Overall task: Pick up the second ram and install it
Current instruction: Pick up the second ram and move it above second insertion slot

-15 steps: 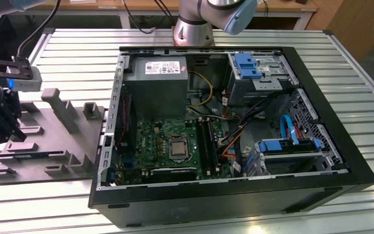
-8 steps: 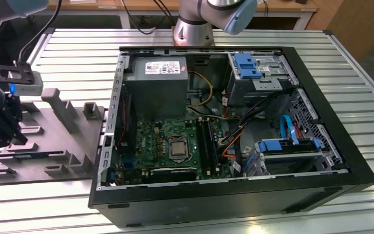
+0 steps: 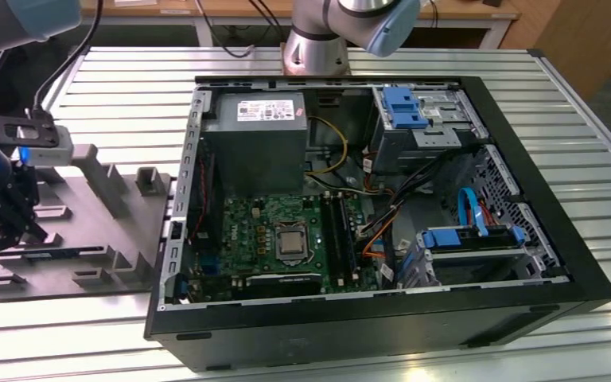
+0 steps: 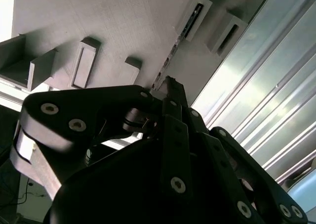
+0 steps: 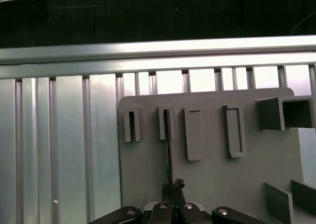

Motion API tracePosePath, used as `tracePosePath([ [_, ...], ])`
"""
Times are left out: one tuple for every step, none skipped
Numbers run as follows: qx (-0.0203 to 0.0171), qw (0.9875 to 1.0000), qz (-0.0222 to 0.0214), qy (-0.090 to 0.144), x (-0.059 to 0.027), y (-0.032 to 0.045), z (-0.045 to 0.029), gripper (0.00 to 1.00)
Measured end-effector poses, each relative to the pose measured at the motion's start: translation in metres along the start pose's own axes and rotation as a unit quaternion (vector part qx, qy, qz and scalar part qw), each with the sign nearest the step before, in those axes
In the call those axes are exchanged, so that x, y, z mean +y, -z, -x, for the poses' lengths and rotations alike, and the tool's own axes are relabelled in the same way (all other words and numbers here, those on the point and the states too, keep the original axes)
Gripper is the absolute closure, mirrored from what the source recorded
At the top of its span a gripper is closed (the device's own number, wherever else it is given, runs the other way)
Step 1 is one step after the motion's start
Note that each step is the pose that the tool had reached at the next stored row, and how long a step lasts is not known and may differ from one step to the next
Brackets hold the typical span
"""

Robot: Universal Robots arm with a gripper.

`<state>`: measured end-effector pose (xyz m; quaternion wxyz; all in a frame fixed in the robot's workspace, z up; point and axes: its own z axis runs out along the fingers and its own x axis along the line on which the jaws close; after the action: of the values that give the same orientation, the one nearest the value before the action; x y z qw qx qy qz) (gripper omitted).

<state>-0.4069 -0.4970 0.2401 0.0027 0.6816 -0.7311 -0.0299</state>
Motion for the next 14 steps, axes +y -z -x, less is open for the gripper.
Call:
tracePosePath([
  [0.0, 1.0, 0.0, 0.0, -0.0001, -0.0014, -0.0003, 0.9],
  [0.0, 1.0, 0.0, 0.0, -0.0002, -0.0028, -0.0006, 0.9],
  [0.0, 1.0, 0.0, 0.0, -0.0003, -0.0042, -0.0009, 0.9],
  [0.0, 1.0, 0.0, 0.0, -0.0004, -0.0058, -0.0012, 0.9],
  [0.0, 1.0, 0.0, 0.0, -0.0004, -0.0073, -0.0013, 0.9],
  [0.0, 1.0, 0.0, 0.0, -0.0005, -0.0086, -0.0014, 0.9],
  [0.0, 1.0, 0.0, 0.0, -0.0006, -0.0095, -0.0015, 0.9],
  [0.0, 1.0, 0.0001, 0.0, -0.0006, -0.0096, -0.0015, 0.9],
  [0.0, 1.0, 0.0001, 0.0, -0.0006, -0.0096, -0.0015, 0.9],
  [0.0, 1.0, 0.0001, 0.0, -0.0006, -0.0096, -0.0015, 0.9],
  [0.0, 1.0, 0.0001, 0.0, -0.0006, -0.0096, -0.0015, 0.9],
  [-0.0001, 1.0, 0.0001, 0.0, -0.0006, -0.0097, -0.0015, 0.9],
  [-0.0002, 1.0, 0.0, 0.0, -0.0006, -0.0097, -0.0015, 0.9],
  [-0.0002, 1.0, -0.0001, 0.0, -0.0006, -0.0099, -0.0015, 0.9],
])
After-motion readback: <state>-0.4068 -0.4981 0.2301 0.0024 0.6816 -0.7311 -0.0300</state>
